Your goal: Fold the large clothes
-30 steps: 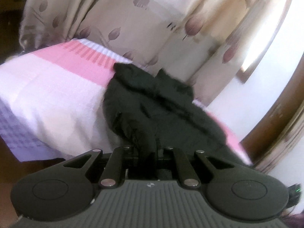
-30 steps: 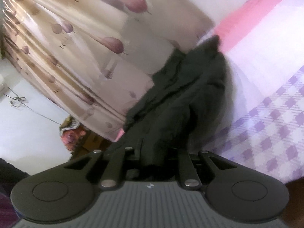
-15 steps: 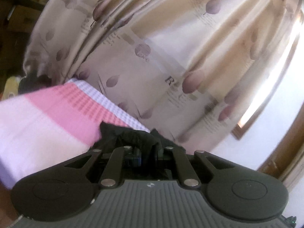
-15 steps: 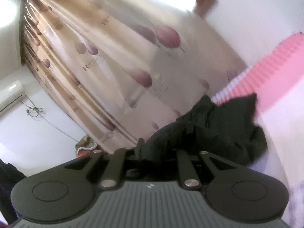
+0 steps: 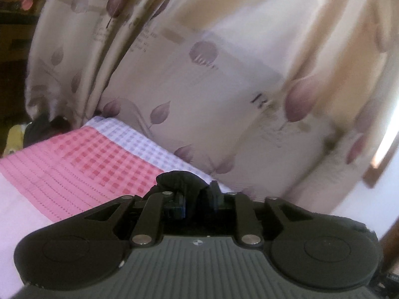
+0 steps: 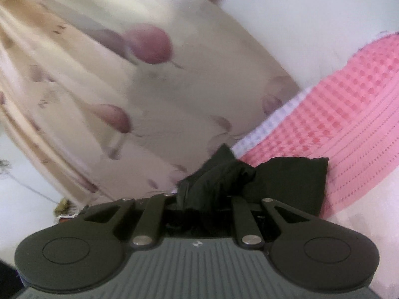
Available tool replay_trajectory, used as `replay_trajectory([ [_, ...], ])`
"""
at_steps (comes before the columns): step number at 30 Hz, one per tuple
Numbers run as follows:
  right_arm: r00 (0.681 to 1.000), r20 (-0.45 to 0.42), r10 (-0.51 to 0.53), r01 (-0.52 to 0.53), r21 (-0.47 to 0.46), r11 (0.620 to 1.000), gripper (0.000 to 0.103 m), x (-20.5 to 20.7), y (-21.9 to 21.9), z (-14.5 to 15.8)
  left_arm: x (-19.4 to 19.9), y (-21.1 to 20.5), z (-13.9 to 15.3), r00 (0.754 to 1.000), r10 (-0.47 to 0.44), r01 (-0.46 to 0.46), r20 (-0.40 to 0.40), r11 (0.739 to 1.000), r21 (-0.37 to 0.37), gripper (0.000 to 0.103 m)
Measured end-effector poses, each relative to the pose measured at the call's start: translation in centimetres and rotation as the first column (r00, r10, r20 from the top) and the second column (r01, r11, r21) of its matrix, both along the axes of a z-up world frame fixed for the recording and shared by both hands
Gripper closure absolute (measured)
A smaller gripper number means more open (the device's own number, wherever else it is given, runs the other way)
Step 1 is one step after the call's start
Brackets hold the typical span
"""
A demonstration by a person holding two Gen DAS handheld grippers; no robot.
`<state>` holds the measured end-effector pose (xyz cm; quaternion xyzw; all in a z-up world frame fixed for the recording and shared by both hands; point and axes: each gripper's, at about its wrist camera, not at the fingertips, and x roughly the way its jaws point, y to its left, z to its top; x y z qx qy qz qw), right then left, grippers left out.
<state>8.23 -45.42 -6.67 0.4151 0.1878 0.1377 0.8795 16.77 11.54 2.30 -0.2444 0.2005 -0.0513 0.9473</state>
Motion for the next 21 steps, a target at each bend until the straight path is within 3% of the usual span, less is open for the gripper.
replay_trajectory([
  [5,0.997,-0.069,-0.036,0.035,-0.01,0.999,0.084,4.7,-0.4,-2.2,3.6,-1.2,-1.7,0.999,0.024,-0.022,-0.026,0.996,0.087,0.068],
  [7,0.995,-0.09,-0.04,0.042,0.023,0.999,0.071,6.1,-0.7,-3.0,4.4,-1.5,-2.3,0.999,0.029,-0.026,-0.024,0.994,0.11,0.053],
  [9,0.995,-0.09,-0.053,0.059,0.058,0.997,0.056,6.9,-0.9,-3.6,4.4,-1.7,-2.6,0.997,0.078,-0.078,0.004,0.988,0.136,0.012],
  [10,0.995,-0.078,-0.06,0.066,0.081,0.994,0.042,6.9,-1.0,-3.9,4.1,-1.8,-2.6,0.992,0.125,-0.129,0.032,0.979,0.155,0.002],
  [11,0.996,-0.057,-0.068,0.073,0.108,0.991,0.034,6.8,-1.2,-4.0,3.6,-1.8,-2.7,0.984,0.165,-0.175,0.07,0.971,0.165,0.0],
  [12,0.996,-0.022,-0.085,0.087,0.135,0.987,0.02,6.3,-1.3,-4.2,3.2,-1.7,-2.7,0.979,0.179,-0.193,0.097,0.967,0.168,0.0],
  [13,0.994,0.003,-0.106,0.105,0.15,0.983,0.017,5.8,-1.4,-4.2,3.1,-1.5,-2.7,0.981,0.166,-0.18,0.098,0.969,0.168,0.0],
  [16,0.995,0.033,-0.097,0.091,0.154,0.984,0.017,5.0,-1.1,-4.2,3.3,-1.3,-2.8,0.989,0.126,-0.136,0.076,0.978,0.159,0.005],
  [17,0.996,0.03,-0.082,0.078,0.101,0.992,0.017,5.0,-0.5,-3.9,3.3,-1.5,-2.8,0.993,0.093,-0.103,0.073,0.982,0.159,0.012],
  [19,0.998,0.027,-0.049,0.05,-0.068,0.996,0.03,5.4,1.2,-2.7,3.8,-2.6,-2.8,0.998,0.017,-0.027,0.055,0.982,0.189,0.033],
  [20,1.0,0.016,-0.027,0.029,-0.163,0.986,0.05,5.8,2.3,-2.1,4.1,-3.2,-2.8,0.999,-0.019,0.009,0.043,0.978,0.211,0.053],
  [21,1.0,-0.008,-0.009,0.007,-0.243,0.97,0.063,6.5,3.4,-1.6,4.5,-4.0,-2.8,0.998,-0.056,0.047,0.031,0.972,0.232,0.064],
])
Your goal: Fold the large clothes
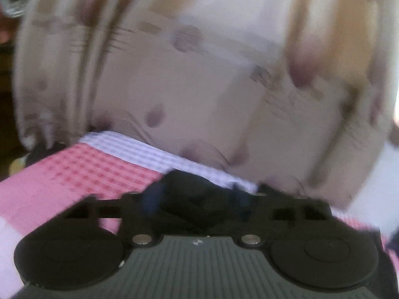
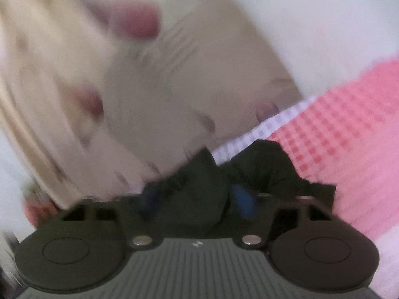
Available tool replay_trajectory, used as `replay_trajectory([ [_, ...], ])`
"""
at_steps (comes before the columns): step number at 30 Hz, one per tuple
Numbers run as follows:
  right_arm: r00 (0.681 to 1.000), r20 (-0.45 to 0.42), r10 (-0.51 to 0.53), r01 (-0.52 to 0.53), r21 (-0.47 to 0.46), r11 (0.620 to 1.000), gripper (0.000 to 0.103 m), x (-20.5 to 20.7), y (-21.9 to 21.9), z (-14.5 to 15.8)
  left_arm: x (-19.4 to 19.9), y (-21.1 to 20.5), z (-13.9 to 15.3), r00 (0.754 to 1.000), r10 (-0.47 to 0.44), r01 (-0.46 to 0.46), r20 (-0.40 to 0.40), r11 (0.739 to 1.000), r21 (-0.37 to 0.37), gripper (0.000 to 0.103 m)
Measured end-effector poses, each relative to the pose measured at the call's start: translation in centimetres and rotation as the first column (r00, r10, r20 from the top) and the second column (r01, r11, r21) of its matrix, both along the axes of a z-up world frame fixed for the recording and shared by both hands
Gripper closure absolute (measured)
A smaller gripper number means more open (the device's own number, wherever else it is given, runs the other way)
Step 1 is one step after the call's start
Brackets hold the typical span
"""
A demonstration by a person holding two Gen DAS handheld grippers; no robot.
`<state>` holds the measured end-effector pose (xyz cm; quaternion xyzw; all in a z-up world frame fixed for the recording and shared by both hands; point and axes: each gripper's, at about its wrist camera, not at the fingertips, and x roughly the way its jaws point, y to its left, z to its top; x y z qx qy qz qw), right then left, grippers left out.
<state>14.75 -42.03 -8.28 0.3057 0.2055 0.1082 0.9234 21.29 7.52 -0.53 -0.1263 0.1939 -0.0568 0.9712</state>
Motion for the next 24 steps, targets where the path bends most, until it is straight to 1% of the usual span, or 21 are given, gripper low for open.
replay_trajectory([
  [1,1.0,-0.023,0.009,-0.01,-0.054,0.998,0.066,0.7,0.9,0.2,0.4,-0.8,-0.1,1.0,-0.028,0.028,-0.007,1.0,0.012,0.067],
  [3,0.999,-0.043,0.018,-0.024,-0.14,0.99,0.068,2.0,2.3,0.5,1.3,-2.3,-0.6,0.996,-0.079,0.08,-0.029,0.996,0.033,0.067],
  [6,0.998,-0.068,0.014,-0.032,-0.264,0.964,0.068,4.1,4.0,0.5,3.4,-3.4,-1.6,0.993,-0.105,0.108,-0.048,0.993,0.046,0.067],
  [8,0.996,-0.09,0.004,-0.034,-0.333,0.942,0.068,5.5,4.6,0.0,5.2,-3.3,-2.8,0.993,-0.091,0.096,-0.078,0.994,0.06,0.067],
  [10,0.992,-0.122,-0.019,-0.029,-0.378,0.926,0.068,6.5,4.6,-0.9,7.1,-2.8,-4.5,0.989,-0.056,0.068,-0.14,0.995,0.077,0.067],
  [11,0.99,-0.141,-0.024,-0.032,-0.377,0.926,0.069,6.8,4.4,-1.4,7.8,-2.4,-5.4,0.985,-0.038,0.05,-0.169,0.996,0.068,0.07],
  [13,0.985,-0.168,-0.043,-0.023,-0.37,0.929,0.071,7.4,3.9,-2.6,8.6,-1.3,-7.0,0.98,-0.013,0.02,-0.199,0.999,0.035,0.074],
  [15,0.982,-0.185,-0.046,-0.023,-0.354,0.935,0.071,7.8,3.6,-3.6,9.1,-0.9,-7.9,0.978,0.015,-0.006,-0.21,0.999,0.044,0.083],
  [19,0.977,-0.207,-0.053,-0.025,-0.359,0.933,0.072,8.4,3.5,-4.9,9.7,-0.9,-9.1,0.978,0.029,-0.016,-0.206,0.998,0.067,0.085],
  [21,0.977,-0.208,-0.055,-0.023,-0.355,0.935,0.073,8.5,3.4,-5.2,9.7,-0.6,-9.5,0.979,0.023,-0.016,-0.202,0.999,0.039,0.086],
  [24,0.98,-0.189,-0.062,-0.004,-0.332,0.943,0.076,8.0,2.8,-5.8,9.9,0.6,-10.3,0.978,0.009,-0.019,-0.207,0.999,-0.046,0.088],
])
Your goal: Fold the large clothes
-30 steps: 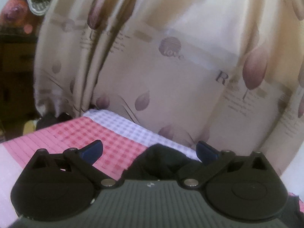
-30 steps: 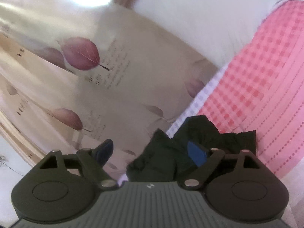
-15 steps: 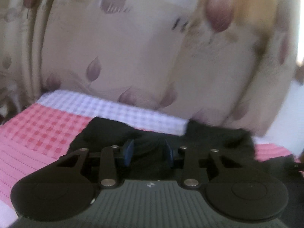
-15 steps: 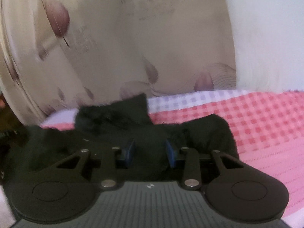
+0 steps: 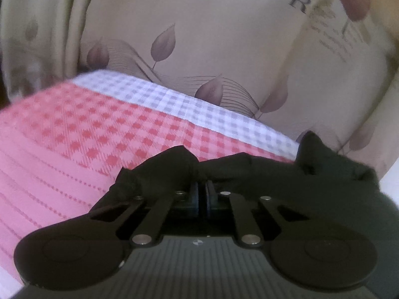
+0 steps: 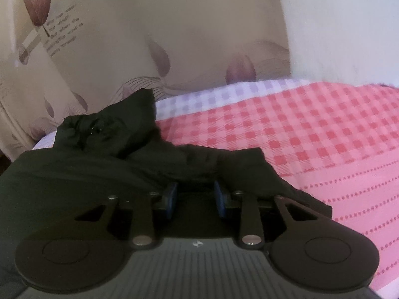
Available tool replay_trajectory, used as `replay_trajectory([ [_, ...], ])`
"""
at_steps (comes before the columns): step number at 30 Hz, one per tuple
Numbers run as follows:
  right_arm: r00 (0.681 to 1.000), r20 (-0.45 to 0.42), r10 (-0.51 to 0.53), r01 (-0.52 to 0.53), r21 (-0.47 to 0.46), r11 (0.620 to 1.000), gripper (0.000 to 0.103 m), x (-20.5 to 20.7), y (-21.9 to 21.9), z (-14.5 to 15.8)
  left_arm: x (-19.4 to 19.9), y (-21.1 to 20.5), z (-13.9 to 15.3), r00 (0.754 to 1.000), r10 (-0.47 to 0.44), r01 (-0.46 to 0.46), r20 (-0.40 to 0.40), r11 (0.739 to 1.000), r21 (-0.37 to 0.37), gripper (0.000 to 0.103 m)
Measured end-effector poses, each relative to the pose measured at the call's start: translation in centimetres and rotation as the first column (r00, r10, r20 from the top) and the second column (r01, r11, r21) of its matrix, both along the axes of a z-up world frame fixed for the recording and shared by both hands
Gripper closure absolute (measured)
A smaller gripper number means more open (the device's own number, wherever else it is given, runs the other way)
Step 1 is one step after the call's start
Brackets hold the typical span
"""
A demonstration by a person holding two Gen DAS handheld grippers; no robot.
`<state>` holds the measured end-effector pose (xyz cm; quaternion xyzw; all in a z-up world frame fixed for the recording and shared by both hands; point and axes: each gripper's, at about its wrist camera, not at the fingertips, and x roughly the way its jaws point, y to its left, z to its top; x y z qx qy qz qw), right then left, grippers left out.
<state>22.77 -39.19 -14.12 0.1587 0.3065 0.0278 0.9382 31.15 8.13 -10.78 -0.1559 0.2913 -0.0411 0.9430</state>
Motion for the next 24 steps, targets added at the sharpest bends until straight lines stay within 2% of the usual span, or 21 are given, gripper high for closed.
replay_trajectory([
  [4,1.0,-0.001,-0.008,0.007,-0.035,0.999,0.078,0.2,0.3,-0.2,0.4,0.8,-0.7,1.0,0.008,-0.009,-0.021,0.998,-0.068,0.091],
  [8,1.0,0.007,-0.007,0.007,-0.104,0.995,0.078,0.3,1.2,-0.2,0.3,0.6,-0.8,1.0,0.012,-0.013,-0.017,0.998,-0.057,0.091],
  [17,0.999,0.034,-0.017,0.023,-0.184,0.983,0.077,-0.1,2.3,0.0,0.1,0.3,-0.7,1.0,0.021,-0.021,-0.005,1.0,-0.012,0.091],
  [24,0.999,0.051,-0.019,0.03,-0.211,0.977,0.075,-0.4,2.5,0.1,0.0,0.0,-0.6,1.0,0.02,-0.02,0.001,0.999,0.026,0.091],
])
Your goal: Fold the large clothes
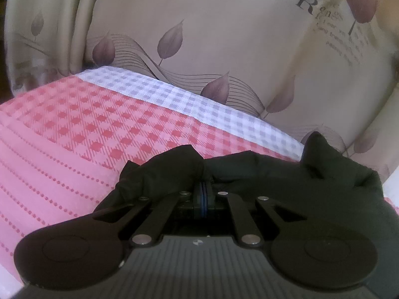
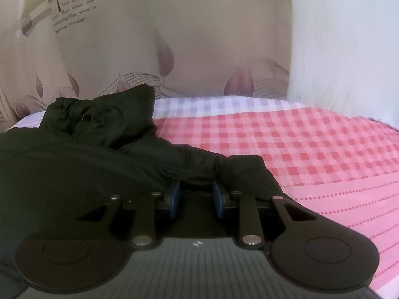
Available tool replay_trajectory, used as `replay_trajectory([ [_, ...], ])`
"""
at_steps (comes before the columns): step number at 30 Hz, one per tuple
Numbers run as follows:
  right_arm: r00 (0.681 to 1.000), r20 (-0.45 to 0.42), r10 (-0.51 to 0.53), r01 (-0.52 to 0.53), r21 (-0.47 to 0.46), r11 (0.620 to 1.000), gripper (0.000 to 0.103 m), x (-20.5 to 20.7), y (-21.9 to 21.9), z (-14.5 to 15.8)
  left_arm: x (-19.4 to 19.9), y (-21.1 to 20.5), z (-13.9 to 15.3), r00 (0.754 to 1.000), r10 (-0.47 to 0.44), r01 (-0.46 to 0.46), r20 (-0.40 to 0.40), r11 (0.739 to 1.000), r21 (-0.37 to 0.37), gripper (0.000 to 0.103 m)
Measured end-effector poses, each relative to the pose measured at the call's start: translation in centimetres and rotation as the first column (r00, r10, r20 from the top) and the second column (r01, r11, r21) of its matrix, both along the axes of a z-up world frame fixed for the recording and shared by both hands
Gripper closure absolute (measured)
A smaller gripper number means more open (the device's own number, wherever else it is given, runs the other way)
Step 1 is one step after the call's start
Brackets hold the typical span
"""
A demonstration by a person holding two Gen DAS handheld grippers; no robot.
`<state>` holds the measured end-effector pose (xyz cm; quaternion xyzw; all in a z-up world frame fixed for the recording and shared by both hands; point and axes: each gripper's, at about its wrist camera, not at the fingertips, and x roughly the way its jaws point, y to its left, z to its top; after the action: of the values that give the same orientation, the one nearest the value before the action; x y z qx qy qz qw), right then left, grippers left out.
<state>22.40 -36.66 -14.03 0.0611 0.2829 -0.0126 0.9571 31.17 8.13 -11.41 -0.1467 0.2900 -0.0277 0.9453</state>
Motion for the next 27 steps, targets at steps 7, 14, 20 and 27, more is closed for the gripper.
replay_trajectory([
  [7,1.0,0.013,-0.008,0.008,-0.049,0.999,0.075,-0.2,0.7,0.1,-0.2,-0.2,0.1,1.0,-0.002,0.002,0.008,1.0,0.026,0.091],
  [14,0.999,0.03,-0.017,0.021,-0.111,0.994,0.07,-0.6,1.6,0.4,-0.2,-0.2,0.1,1.0,-0.01,0.009,0.01,0.999,0.037,0.091],
  [20,1.0,0.029,-0.004,0.007,-0.107,0.994,0.063,-0.7,1.7,0.5,-0.3,-0.3,0.2,1.0,-0.017,0.017,0.008,0.998,0.053,0.091],
  [27,1.0,-0.017,0.004,-0.004,0.01,1.0,0.058,-0.3,0.0,1.6,-0.4,-0.8,0.3,1.0,-0.018,0.017,0.009,0.995,0.102,0.091],
])
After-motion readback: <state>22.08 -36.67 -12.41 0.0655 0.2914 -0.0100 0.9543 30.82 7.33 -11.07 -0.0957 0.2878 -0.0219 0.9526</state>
